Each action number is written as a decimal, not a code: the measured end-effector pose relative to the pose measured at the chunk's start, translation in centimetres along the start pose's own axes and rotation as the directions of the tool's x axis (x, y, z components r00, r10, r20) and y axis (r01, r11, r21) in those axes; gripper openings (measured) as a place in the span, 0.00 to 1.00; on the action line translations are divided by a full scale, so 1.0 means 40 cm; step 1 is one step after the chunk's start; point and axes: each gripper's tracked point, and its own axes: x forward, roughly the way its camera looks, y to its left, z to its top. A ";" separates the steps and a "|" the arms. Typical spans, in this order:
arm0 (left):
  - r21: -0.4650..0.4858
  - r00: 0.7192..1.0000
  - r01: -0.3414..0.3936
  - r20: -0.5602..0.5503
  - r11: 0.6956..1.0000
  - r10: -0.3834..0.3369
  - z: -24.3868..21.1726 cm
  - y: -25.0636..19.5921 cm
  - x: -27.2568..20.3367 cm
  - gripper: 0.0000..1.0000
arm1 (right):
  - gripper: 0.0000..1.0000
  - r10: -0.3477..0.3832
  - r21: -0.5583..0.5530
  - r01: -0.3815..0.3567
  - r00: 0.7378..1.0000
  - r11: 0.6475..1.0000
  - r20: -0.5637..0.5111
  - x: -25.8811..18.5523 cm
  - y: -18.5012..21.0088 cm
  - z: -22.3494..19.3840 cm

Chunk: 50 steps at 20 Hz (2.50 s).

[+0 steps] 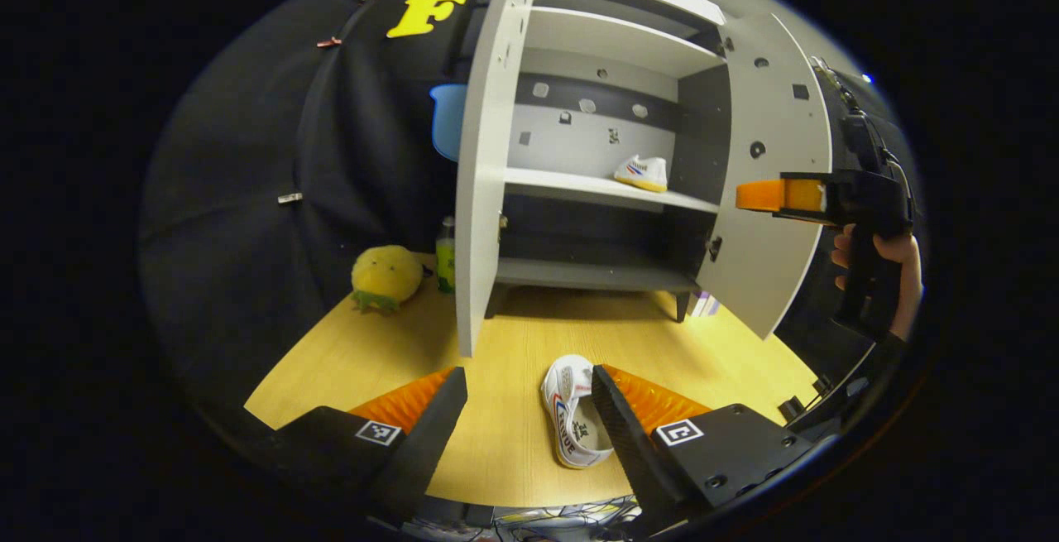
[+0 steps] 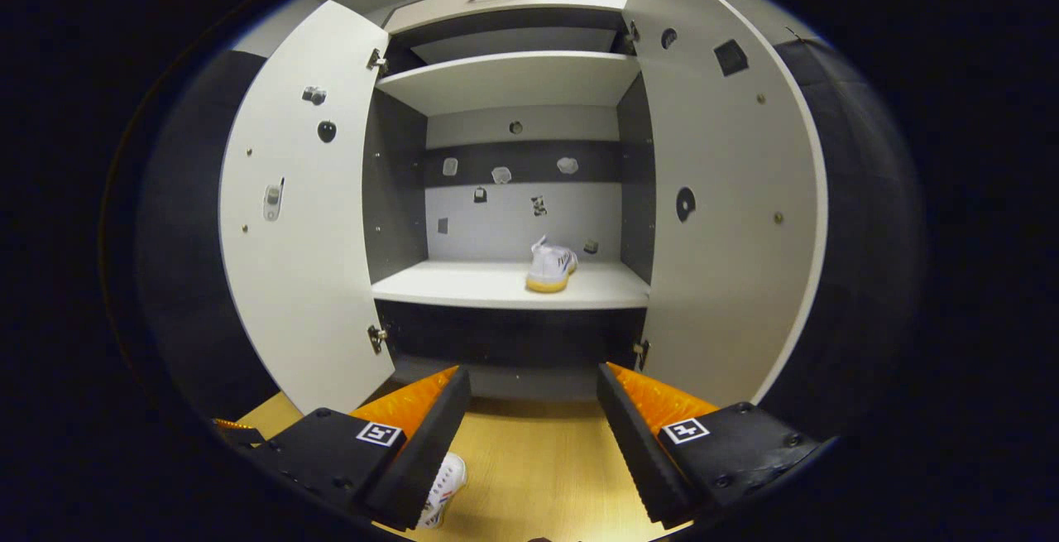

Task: Grab one shoe with the right hand and put it into the shoe cabinet, grab the other shoe with the left hand and put it into the shoe cabinet; then close the right door with the right hand and the left door with the left hand.

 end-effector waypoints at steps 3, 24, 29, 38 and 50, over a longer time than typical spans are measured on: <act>0.044 0.996 0.047 -0.079 0.998 -0.043 -0.087 -0.032 0.046 0.96 | 0.98 -0.033 0.028 0.036 0.995 0.999 -0.089 -0.063 -0.043 -0.118; 0.208 0.963 0.007 -0.266 0.978 0.050 -0.284 -0.053 0.479 0.77 | 0.98 -0.354 -0.004 0.366 0.896 0.931 -0.267 -0.451 -0.342 -0.251; 0.210 0.956 0.002 -0.288 0.978 0.060 -0.289 -0.073 0.506 0.44 | 0.98 -0.359 0.002 0.371 0.899 0.928 -0.249 -0.460 -0.394 -0.230; 0.167 0.922 -0.077 -0.364 0.983 0.134 -0.272 -0.045 0.493 0.08 | 0.99 -0.307 0.024 0.314 0.940 0.949 -0.151 -0.419 -0.473 -0.159; 0.061 0.982 -0.090 -0.158 0.994 0.099 0.250 -0.226 0.323 0.07 | 0.98 -0.306 0.065 0.309 0.951 0.949 -0.054 -0.361 -0.649 -0.100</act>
